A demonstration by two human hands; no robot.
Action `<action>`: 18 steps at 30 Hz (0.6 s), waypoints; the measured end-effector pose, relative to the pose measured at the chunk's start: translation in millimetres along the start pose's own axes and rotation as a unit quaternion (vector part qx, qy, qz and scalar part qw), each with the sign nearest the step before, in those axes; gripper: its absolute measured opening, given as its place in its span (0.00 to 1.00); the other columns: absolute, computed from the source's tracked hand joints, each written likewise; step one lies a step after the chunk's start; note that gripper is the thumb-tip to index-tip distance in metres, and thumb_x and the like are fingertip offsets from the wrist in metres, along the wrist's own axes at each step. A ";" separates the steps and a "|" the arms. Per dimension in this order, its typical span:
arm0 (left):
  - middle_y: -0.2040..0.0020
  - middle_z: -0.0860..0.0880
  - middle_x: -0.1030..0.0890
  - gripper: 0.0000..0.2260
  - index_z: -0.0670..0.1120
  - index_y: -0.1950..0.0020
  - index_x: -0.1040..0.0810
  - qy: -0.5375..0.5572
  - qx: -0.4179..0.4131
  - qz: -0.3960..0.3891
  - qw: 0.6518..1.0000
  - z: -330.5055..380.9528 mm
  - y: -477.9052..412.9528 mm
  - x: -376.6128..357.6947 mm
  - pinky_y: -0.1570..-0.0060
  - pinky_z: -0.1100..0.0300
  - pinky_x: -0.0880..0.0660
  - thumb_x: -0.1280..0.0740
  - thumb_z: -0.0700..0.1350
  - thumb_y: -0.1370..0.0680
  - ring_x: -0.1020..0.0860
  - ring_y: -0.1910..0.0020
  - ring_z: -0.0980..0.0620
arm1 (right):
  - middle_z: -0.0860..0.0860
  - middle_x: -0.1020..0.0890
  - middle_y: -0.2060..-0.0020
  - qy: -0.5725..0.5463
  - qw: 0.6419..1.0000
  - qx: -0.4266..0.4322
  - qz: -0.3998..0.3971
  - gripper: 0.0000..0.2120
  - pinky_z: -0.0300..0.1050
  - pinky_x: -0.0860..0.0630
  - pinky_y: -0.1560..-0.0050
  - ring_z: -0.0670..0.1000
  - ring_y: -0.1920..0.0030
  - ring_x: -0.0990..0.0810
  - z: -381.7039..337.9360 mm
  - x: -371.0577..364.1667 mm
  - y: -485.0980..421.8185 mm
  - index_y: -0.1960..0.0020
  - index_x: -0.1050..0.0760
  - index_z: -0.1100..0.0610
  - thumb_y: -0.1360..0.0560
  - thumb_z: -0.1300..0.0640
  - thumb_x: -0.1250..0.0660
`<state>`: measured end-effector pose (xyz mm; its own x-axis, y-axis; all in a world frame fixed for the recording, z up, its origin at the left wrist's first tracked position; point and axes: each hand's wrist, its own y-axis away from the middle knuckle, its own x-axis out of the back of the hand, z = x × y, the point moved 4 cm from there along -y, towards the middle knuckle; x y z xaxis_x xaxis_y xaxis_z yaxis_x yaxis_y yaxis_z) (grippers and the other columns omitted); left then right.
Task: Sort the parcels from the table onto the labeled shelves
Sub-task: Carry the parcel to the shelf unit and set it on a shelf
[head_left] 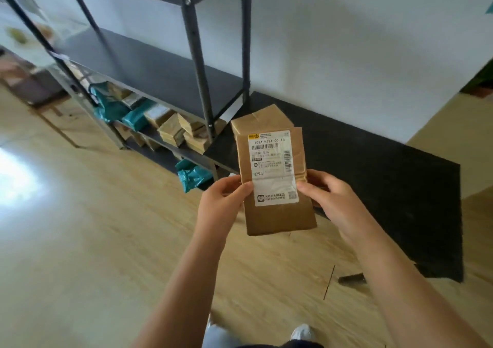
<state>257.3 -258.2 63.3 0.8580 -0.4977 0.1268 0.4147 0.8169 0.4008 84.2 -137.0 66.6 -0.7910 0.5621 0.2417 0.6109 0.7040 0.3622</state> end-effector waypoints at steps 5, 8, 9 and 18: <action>0.49 0.50 0.14 0.12 0.49 0.41 0.18 0.026 0.016 0.085 0.996 -13.0 -21.4 125.0 0.52 0.59 0.20 0.29 0.48 0.24 0.16 0.50 0.53 | 0.43 0.16 0.47 0.021 0.998 -0.002 -0.067 0.19 0.48 0.22 0.43 0.46 0.46 0.17 -32.1 -127.1 -17.1 0.38 0.24 0.44 0.27 0.45 0.28; 0.48 0.47 0.14 0.13 0.46 0.39 0.19 0.049 0.020 0.118 0.992 -18.3 -32.0 192.1 0.55 0.59 0.20 0.29 0.46 0.24 0.16 0.50 0.51 | 0.43 0.15 0.49 0.029 0.994 0.006 -0.103 0.09 0.49 0.21 0.43 0.46 0.47 0.16 -50.9 -196.0 -23.3 0.48 0.22 0.43 0.27 0.46 0.27; 0.47 0.45 0.15 0.14 0.45 0.39 0.19 0.057 0.021 0.126 0.990 -20.1 -35.0 211.5 0.55 0.59 0.20 0.29 0.45 0.23 0.16 0.51 0.50 | 0.43 0.15 0.51 0.029 0.993 0.010 -0.117 0.06 0.46 0.21 0.46 0.45 0.49 0.16 -57.1 -216.1 -25.5 0.51 0.22 0.42 0.27 0.48 0.28; 0.47 0.46 0.14 0.14 0.43 0.37 0.20 0.094 0.046 0.196 0.975 -32.1 -58.9 330.2 0.50 0.58 0.20 0.31 0.43 0.22 0.16 0.49 0.51 | 0.45 0.14 0.47 0.048 0.981 0.004 -0.189 0.20 0.54 0.21 0.40 0.49 0.45 0.16 -97.6 -351.3 -57.4 0.36 0.23 0.48 0.27 0.46 0.28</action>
<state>526.0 -461.3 52.4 0.9892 -0.0838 0.1204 0.0232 0.8999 0.4354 323.7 -417.2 48.8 -0.9604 0.2163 0.1755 0.2728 0.8575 0.4362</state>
